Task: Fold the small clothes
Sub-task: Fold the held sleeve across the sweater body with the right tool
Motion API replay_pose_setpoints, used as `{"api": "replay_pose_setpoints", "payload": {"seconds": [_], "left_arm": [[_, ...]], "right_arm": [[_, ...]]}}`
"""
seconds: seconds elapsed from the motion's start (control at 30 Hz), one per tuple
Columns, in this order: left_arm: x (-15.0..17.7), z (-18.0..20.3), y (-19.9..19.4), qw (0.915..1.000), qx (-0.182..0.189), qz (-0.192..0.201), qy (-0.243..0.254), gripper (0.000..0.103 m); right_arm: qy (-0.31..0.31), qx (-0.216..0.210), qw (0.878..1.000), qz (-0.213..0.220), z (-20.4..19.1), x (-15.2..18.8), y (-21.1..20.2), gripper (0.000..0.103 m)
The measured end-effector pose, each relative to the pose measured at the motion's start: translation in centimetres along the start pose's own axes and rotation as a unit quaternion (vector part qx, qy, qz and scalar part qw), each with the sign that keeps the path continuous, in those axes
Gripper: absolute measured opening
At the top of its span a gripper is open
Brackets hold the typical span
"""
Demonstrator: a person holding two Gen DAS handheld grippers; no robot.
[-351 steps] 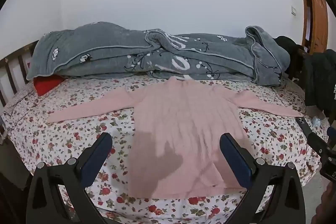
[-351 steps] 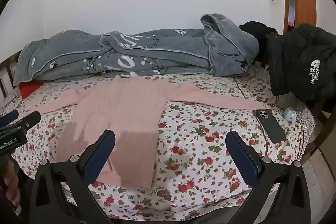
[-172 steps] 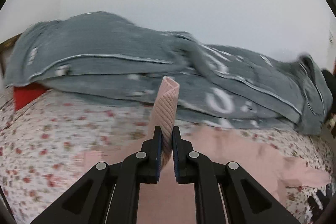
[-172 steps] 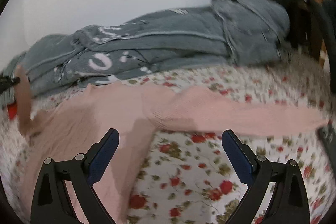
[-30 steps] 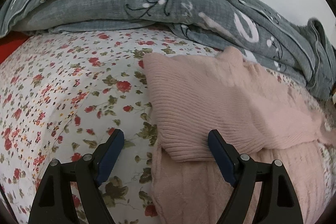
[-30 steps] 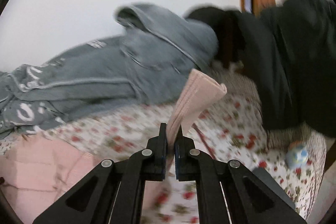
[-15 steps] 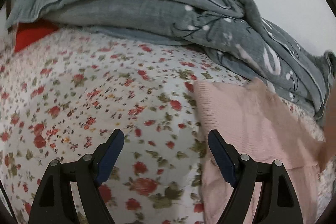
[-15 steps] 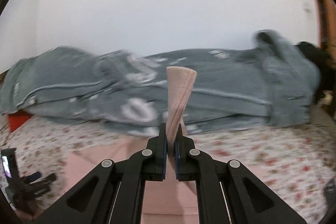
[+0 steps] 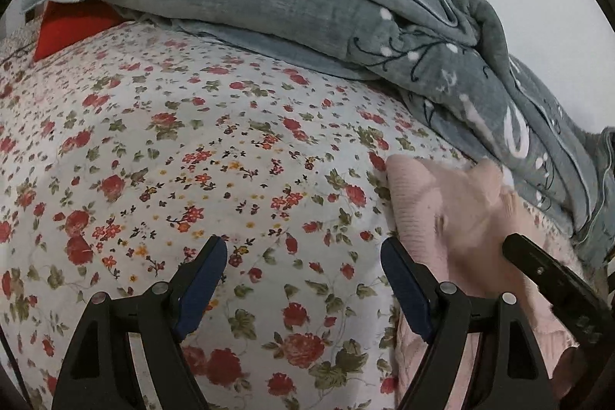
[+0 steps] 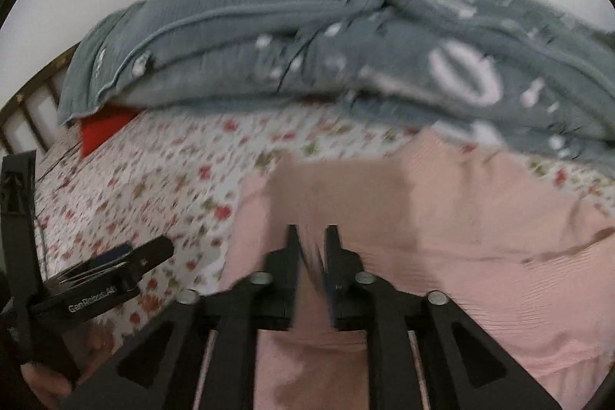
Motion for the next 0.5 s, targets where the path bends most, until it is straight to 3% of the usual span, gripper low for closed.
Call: {"api": "replay_pose_setpoints", "payload": {"seconds": [0.07, 0.13, 0.23, 0.3, 0.43, 0.5], "left_arm": [[0.0, 0.3, 0.0, 1.0, 0.003, -0.001, 0.004, 0.081], [0.1, 0.6, -0.1, 0.9999, 0.013, 0.0, 0.008, 0.081], [0.2, 1.5, -0.5, 0.9986, 0.051, 0.005, 0.014, 0.081], [0.2, 2.7, -1.0, 0.9952, 0.095, 0.007, 0.022, 0.08], [0.8, 5.7, -1.4, 0.989, 0.129, 0.012, 0.071, 0.08], [1.6, 7.5, -1.0, 0.9858, 0.124, 0.012, 0.112, 0.061]], "right_arm": [[0.009, -0.015, 1.0, 0.013, 0.5, 0.1, -1.3, 0.045], [0.0, -0.013, 0.999, 0.038, 1.1, 0.2, -3.3, 0.054], [-0.02, 0.009, 0.998, 0.06, 3.2, 0.6, -6.8, 0.054], [-0.03, 0.031, 0.997, 0.067, 5.0, 0.9, -8.6, 0.054], [-0.028, 0.079, 0.994, 0.072, 10.6, 3.3, -11.8, 0.054], [-0.019, 0.111, 0.991, 0.074, 13.8, 4.9, -13.1, 0.054]]}}
Point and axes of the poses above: each gripper's, at about its wrist camera, not at the fingertips, and y roughly the way its jaws point, z to its right, x to its underside, the point moved 2 cm from there along y, roughly the way its jaws point, and after that the axes turned 1 degree about z, right-handed, at the moved point
